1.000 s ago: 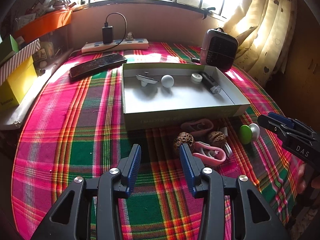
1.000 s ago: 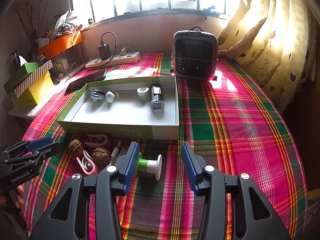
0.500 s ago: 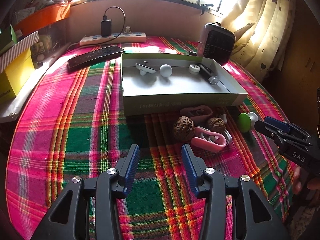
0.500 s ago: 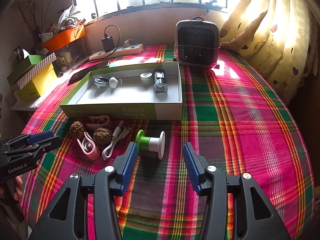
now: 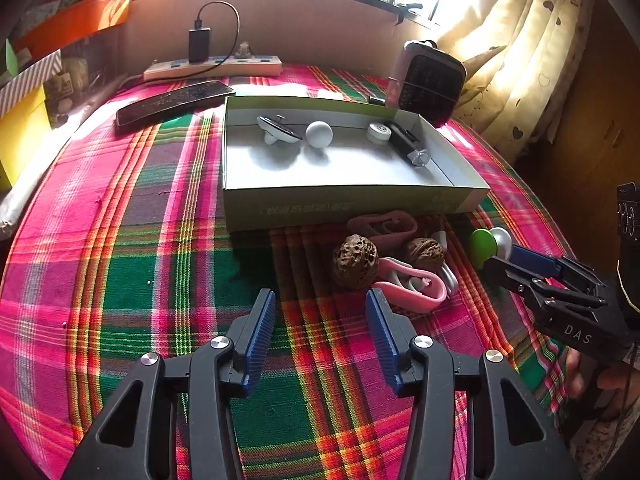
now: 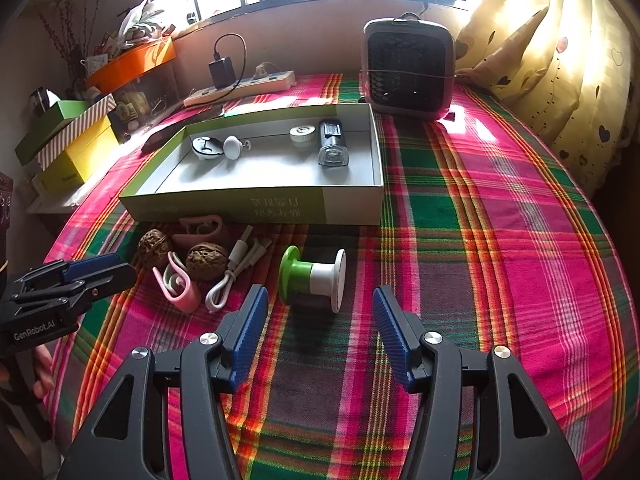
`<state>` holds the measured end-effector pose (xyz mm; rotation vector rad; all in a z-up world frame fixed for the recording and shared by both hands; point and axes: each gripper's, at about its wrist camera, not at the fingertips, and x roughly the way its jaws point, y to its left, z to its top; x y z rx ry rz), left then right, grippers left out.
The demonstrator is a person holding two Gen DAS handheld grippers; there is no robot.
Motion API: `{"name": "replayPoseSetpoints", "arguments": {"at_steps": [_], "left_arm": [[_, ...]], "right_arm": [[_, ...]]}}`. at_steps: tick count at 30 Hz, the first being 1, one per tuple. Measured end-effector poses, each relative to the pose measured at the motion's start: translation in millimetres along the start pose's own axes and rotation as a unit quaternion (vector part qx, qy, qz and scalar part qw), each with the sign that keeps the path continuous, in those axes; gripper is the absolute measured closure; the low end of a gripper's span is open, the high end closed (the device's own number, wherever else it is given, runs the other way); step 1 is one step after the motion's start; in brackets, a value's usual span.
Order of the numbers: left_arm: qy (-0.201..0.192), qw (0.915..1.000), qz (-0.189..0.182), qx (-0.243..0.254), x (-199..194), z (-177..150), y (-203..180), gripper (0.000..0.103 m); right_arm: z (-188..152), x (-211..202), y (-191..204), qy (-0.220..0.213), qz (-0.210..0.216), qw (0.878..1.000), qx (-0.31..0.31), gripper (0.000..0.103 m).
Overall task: Organize objects
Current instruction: 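Move left tool to the brown walnut while right tool approaches the green-and-white spool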
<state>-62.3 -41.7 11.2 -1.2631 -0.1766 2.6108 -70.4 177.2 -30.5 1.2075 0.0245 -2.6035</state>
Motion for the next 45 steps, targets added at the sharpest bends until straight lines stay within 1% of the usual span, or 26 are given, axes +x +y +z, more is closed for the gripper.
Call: {"name": "replayPoseSetpoints", "arguments": {"at_steps": [13, 21, 25, 31, 37, 39, 41, 45], "left_arm": [[0.006, 1.0, -0.007, 0.003, 14.7, 14.6, -1.3, 0.055], [0.008, 0.9998, 0.0, 0.018, 22.0, 21.9, -5.3, 0.054], [0.008, 0.9998, 0.006, 0.016, 25.4, 26.5, -5.6, 0.054], [0.003, 0.9996, 0.012, 0.024, 27.0, 26.1, -8.0, 0.054], [0.0, 0.9997, 0.013, 0.021, 26.7, 25.7, -8.0, 0.055], [0.0, 0.9997, 0.016, 0.02, 26.7, 25.6, -7.9, 0.057], [0.0, 0.9996, 0.022, 0.019, 26.3, 26.2, -6.8, 0.065], [-0.001, 0.9996, 0.024, 0.012, 25.8, 27.2, -3.1, 0.071]], "right_arm": [[9.3, 15.4, -0.4, 0.018, -0.019, 1.0, -0.007, 0.047], [14.7, 20.2, -2.7, 0.019, -0.029, 0.999, -0.009, 0.047], [15.1, 21.3, -1.9, 0.02, -0.033, 0.999, -0.012, 0.047], [15.2, 21.5, -1.3, 0.02, -0.035, 0.999, -0.011, 0.047], [14.6, 20.5, -2.8, 0.019, -0.037, 0.999, -0.006, 0.047], [14.4, 20.3, -2.8, 0.019, -0.037, 0.999, -0.007, 0.047], [14.5, 20.2, -3.2, 0.018, -0.036, 0.999, -0.006, 0.047], [14.3, 19.4, -4.7, 0.017, -0.034, 0.999, -0.002, 0.048]]}}
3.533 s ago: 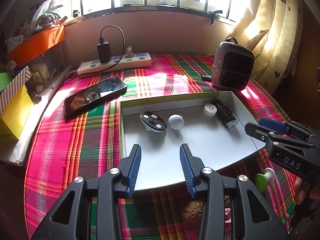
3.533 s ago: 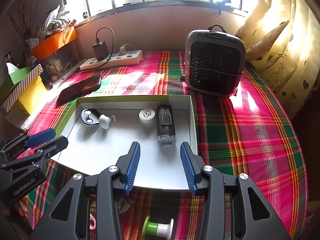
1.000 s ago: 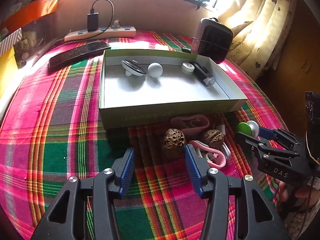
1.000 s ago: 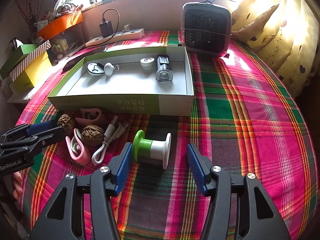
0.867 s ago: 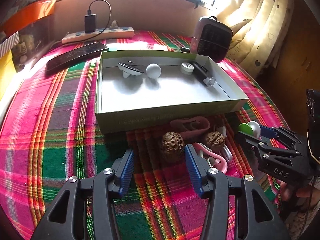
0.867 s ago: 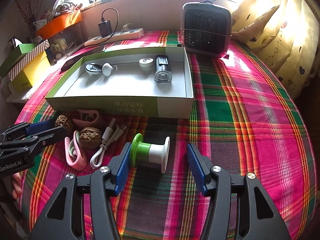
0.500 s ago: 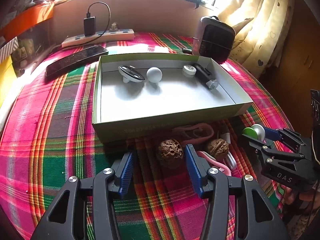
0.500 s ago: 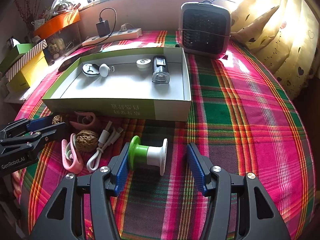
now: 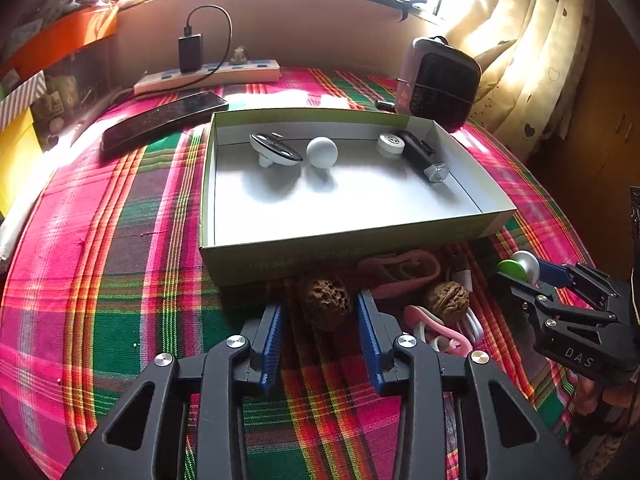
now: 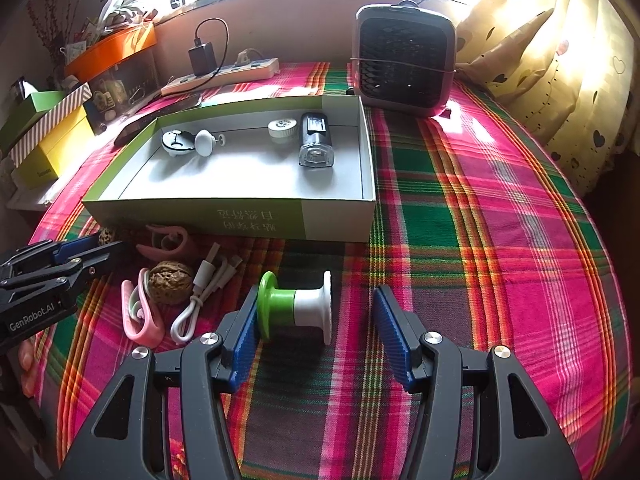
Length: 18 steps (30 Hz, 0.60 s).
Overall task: Organize objects
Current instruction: 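Move left tool to the brown walnut while right tool approaches the green-and-white spool, then close left tool on the walnut while right tool closes on the spool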
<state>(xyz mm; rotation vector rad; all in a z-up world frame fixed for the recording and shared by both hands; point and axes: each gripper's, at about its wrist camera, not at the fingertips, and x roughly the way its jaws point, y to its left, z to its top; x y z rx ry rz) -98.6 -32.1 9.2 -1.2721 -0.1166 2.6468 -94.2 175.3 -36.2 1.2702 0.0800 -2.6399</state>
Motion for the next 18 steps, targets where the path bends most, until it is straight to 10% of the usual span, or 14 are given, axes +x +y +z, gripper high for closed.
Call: {"name": "replayPoseSetpoints", "arguments": {"at_steps": [18], "left_arm": [[-0.002, 1.0, 0.003, 0.0, 0.0, -0.2, 0.5, 0.074]], "right_arm": [[-0.9, -1.2, 1.5, -0.003, 0.009, 1.0, 0.0, 0.069]]}}
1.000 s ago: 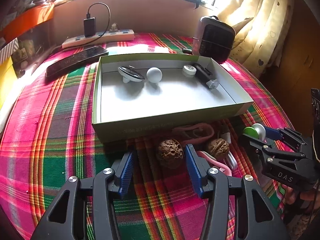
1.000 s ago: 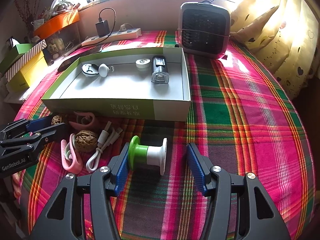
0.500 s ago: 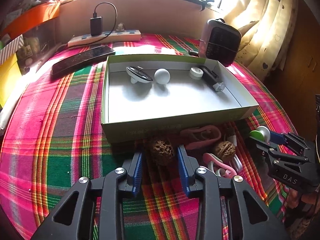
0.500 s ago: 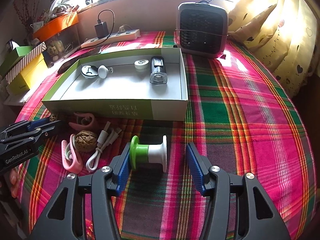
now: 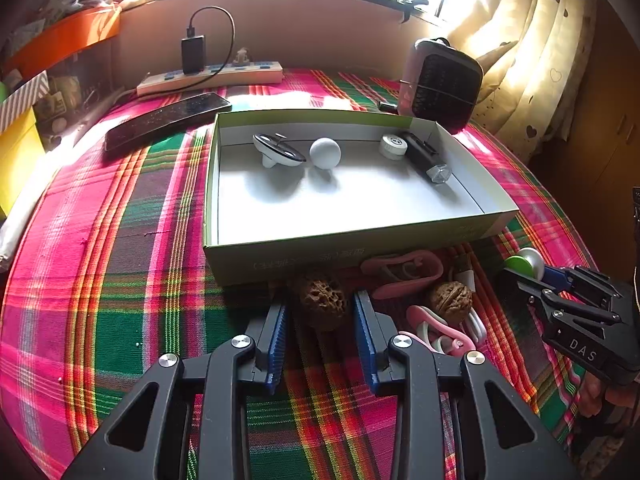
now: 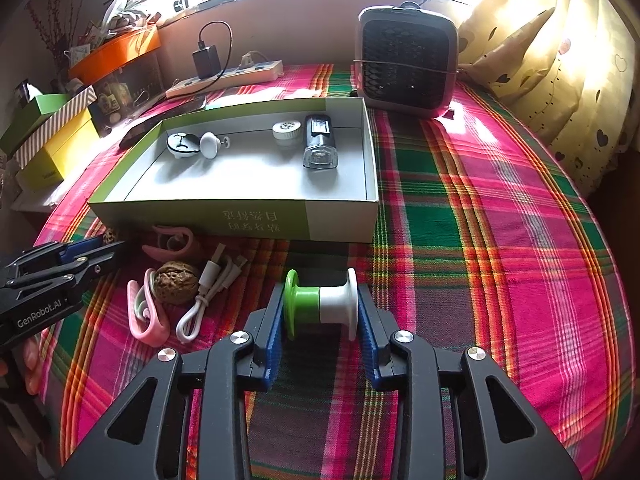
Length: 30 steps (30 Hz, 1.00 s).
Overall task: Organize objects
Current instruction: 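Close left tool on the walnut while right tool closes on the spool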
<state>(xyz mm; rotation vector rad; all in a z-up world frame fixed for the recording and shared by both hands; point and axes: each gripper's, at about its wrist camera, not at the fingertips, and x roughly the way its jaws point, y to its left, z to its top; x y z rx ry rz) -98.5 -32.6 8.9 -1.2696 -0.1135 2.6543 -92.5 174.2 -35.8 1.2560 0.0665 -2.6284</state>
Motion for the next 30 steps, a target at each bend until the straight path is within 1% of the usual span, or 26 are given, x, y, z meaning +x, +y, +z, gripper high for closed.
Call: {"name": "replayPoseSetpoints", "arguments": {"at_steps": [20, 30], "left_arm": [[-0.001, 1.0, 0.003, 0.004, -0.1, -1.2, -0.6, 0.074], [-0.003, 0.9997, 0.019, 0.016, 0.4, -1.7, -3.0, 0.074]], "right_arm": [[-0.3, 0.3, 0.1, 0.0, -0.001, 1.0, 0.0, 0.069], [-1.1, 1.9, 1.4, 0.001, -0.006, 1.0, -0.004, 0.069]]}}
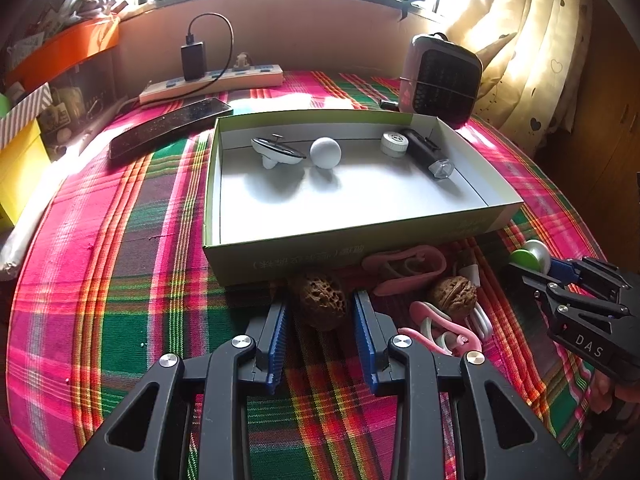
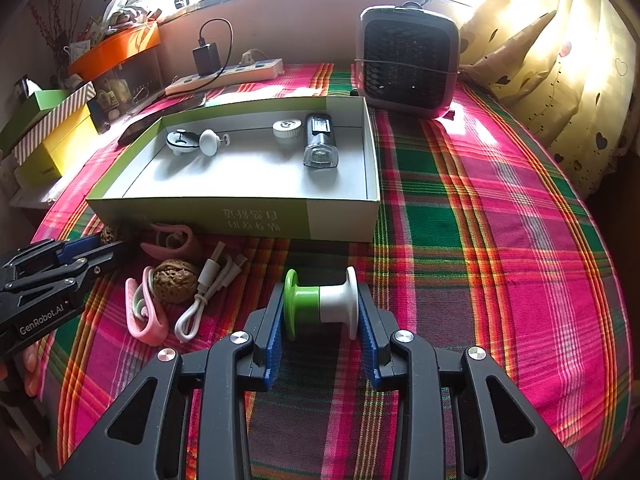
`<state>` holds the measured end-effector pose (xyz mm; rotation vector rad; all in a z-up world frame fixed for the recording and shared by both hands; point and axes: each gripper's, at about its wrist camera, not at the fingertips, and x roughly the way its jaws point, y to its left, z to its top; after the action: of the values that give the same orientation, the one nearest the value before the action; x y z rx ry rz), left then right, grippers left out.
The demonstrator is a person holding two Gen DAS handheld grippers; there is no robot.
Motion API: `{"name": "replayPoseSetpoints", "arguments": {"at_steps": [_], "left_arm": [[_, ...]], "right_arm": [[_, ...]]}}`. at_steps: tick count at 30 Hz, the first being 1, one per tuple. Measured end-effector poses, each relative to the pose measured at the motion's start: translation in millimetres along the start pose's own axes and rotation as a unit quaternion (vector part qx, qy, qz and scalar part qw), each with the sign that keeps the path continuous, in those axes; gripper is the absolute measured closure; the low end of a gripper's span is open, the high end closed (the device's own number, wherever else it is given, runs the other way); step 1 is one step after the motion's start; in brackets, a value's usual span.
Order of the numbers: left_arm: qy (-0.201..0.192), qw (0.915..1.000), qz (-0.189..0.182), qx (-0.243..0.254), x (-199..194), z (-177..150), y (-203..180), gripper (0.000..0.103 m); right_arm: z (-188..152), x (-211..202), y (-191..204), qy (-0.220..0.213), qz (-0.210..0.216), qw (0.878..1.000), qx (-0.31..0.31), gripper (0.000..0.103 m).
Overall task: Organize objects
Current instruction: 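Close left tool on the walnut while right tool closes on the spool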
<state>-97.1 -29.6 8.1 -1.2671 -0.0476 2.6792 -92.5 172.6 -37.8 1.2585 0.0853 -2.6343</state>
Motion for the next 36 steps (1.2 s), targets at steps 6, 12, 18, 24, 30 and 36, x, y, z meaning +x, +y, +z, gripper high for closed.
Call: {"name": "replayPoseSetpoints", "arguments": {"at_steps": [6, 12, 18, 24, 30, 36], "left_arm": [[-0.001, 1.0, 0.004, 0.002, -0.4, -0.4, 0.2, 0.074], [-0.001, 0.9999, 0.016, 0.003, -1.1, -1.4, 2.7, 0.074], [-0.001, 0.9999, 0.017, 0.0, -3.7, -2.8, 4.3, 0.074], [-0.006, 0.9998, 0.015, 0.006, -8.5, -1.0, 3.9, 0.074], [-0.013, 0.9998, 0.015, 0.007, -17.6, 1.3, 2.8, 0.074], [-0.025, 0.9996, 0.01, 0.007, -27.2, 6.1, 2.2, 0.074]], "right_arm": [[-0.4, 0.4, -0.4, 0.0, 0.0, 1.0, -0.001, 0.069], [0.1, 0.2, 0.7, 0.0, 0.001, 1.0, -0.002, 0.069], [0.7, -3.6, 1.8, -0.006, 0.007, 1.0, -0.002, 0.069], [5.1, -10.4, 4.8, -0.016, 0.015, 1.0, -0.006, 0.069], [10.4, -18.1, 9.2, -0.027, 0.026, 0.999, -0.011, 0.069], [18.7, -22.8, 14.1, -0.036, 0.035, 0.999, -0.019, 0.069]]}}
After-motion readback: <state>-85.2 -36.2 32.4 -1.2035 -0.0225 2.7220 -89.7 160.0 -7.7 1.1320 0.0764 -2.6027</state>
